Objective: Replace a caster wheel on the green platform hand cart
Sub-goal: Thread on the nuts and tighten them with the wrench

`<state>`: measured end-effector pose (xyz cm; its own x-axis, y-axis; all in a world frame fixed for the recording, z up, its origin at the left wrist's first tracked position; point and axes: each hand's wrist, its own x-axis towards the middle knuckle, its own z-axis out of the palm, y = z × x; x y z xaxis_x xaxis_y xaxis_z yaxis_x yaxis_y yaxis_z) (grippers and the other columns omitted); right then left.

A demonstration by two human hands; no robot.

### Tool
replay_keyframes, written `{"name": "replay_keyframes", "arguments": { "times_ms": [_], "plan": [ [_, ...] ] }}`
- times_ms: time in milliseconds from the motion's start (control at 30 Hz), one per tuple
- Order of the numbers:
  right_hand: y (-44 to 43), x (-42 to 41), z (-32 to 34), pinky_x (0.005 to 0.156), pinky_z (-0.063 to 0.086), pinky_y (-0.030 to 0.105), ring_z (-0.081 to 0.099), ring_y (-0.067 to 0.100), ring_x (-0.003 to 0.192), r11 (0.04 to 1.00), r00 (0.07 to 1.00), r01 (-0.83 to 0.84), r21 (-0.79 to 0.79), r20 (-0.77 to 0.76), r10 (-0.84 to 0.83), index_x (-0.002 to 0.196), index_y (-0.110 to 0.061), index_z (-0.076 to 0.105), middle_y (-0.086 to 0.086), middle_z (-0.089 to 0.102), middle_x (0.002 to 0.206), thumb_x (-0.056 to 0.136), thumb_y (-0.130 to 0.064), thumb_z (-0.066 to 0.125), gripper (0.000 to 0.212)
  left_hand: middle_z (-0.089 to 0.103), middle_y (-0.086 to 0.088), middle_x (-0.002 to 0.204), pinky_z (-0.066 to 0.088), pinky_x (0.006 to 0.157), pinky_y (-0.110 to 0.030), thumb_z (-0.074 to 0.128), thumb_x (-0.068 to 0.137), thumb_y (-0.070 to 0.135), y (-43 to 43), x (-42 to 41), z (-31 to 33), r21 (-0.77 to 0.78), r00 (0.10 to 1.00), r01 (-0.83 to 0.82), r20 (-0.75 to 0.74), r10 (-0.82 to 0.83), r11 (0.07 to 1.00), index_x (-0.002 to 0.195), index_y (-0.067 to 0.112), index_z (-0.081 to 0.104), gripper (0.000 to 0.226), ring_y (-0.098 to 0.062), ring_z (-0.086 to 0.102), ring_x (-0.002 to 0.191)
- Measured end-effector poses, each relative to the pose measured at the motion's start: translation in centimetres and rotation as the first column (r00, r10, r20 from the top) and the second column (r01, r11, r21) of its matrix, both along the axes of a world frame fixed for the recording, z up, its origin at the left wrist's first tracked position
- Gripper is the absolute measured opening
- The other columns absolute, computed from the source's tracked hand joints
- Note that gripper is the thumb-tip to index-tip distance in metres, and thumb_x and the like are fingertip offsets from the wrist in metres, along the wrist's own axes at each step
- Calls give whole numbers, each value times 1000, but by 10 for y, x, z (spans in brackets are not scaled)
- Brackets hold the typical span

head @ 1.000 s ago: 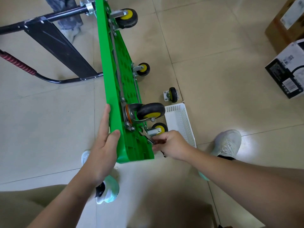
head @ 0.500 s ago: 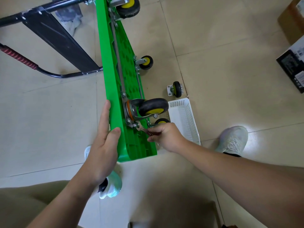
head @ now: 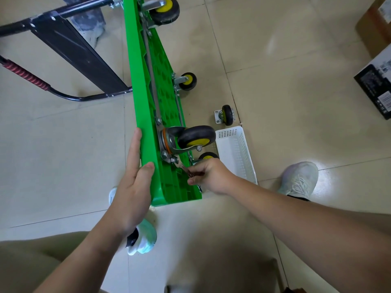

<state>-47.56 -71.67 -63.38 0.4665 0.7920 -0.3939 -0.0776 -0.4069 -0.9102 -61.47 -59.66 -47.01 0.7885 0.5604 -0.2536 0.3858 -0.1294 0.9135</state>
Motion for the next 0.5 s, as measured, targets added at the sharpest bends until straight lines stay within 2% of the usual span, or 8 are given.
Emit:
{"name": "replay_keyframes", "arguments": {
  "times_ms": [167,267,433,500],
  "plan": [
    [2,4,1,74,41,15,50,-12,60,999,1000,-31,-8,4,31,113,-8,75,-30,61,58,80,-6,81,33,37,56,136,36,115,-31,35,93,33,0,1,0,-25,1000,-13,-1,13,1000,143,69,21,63,16,40,135],
    [3,6,4,75,42,13,54,-11,63,998,998,-61,-30,1,61,113,-11,76,-26,64,66,81,-8,80,33,31,54,144,28,123,-37,35,94,32,0,0,0,-3,1000,-8,-1,8,1000,143,70,21,63,14,31,142],
    [4,9,5,71,39,11,54,-11,63,994,995,-98,-46,27,99,114,-13,75,-31,61,61,85,-10,78,30,22,42,157,20,127,-41,35,94,32,3,-1,-6,25,1000,-9,-5,9,1000,142,70,21,62,10,21,149],
    [5,7,5,74,43,14,54,-9,66,995,994,-85,-44,58,88,113,-12,75,-28,60,60,85,-8,77,28,22,40,159,20,127,-43,35,94,32,3,-1,-6,27,1000,-12,-8,12,1000,141,72,22,62,7,21,150]
  ]
}}
